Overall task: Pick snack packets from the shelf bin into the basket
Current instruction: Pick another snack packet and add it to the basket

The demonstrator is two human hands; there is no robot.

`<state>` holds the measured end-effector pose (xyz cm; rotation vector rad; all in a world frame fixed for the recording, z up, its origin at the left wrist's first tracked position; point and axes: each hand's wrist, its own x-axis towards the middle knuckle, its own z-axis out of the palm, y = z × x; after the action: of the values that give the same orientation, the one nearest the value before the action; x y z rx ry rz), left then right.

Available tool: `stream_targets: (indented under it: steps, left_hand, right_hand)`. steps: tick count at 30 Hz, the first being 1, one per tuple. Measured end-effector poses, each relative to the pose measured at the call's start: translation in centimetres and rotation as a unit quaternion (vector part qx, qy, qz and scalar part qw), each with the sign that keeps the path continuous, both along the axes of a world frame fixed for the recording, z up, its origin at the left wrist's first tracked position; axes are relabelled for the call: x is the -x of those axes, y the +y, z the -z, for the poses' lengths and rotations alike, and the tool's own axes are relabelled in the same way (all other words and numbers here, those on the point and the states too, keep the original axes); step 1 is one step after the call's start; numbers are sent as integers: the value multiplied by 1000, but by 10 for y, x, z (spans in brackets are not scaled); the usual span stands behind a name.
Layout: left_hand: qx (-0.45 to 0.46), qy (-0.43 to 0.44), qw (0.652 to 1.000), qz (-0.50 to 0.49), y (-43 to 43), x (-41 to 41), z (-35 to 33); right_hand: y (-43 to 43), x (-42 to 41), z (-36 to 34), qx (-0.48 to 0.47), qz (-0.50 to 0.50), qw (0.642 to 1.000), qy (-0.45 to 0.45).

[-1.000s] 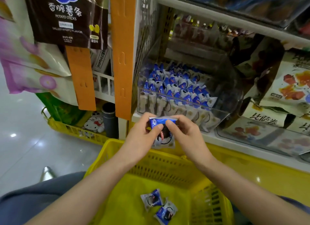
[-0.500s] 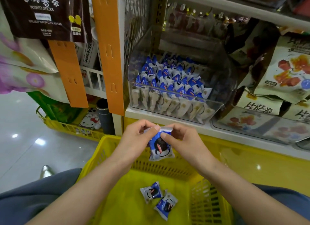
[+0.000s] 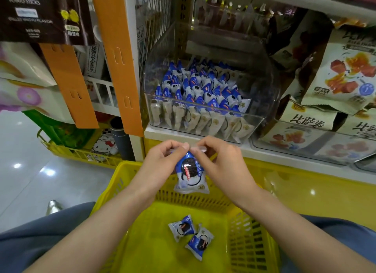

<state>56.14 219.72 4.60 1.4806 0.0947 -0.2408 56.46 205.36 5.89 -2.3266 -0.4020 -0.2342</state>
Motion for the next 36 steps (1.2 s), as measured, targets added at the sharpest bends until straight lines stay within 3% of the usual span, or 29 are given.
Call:
stream_targets:
  steps: [4,9,11,13,15,17,23,28,33,36]
  left_hand:
    - [-9,40,997,61,-2,2,0]
    - [15,-17,999,-47,3,-3,-1]
    - [13,-36,994,-98,8,-6,-1]
    - [-9,-63,991,-117,10,-8,-1]
    - [-87,-119,984,-101,11,-8,-1]
    - [-166,-174,967,-83,9,-7,-1]
    - [-251,-254,934,-34,7,-1,-2]
    - [-267,-258,928,-12,3,2,0]
    - [-237,-225,945,6,2,0,2]
    - [-225,-221,949,-18,1,1,1]
  right_hand:
    - [-6,-11,-1,-177,79,976,100]
    - [-14,-18,-6,-370,107,887,255]
    - [-15,-15,-5,-330,77,892,299]
    - [-14,-12,0,-192,45,929,314]
    - [-14,-8,4,-37,26,962,268]
    - [-14,-5,8,30,18,980,193]
    - [-8,-1,8,12,10,998,62]
    - [-4,2,0,-50,-9,997,61]
    - [-5,7,-4,63,-41,994,-74]
    - [-8,5,-6,61,-2,993,-102]
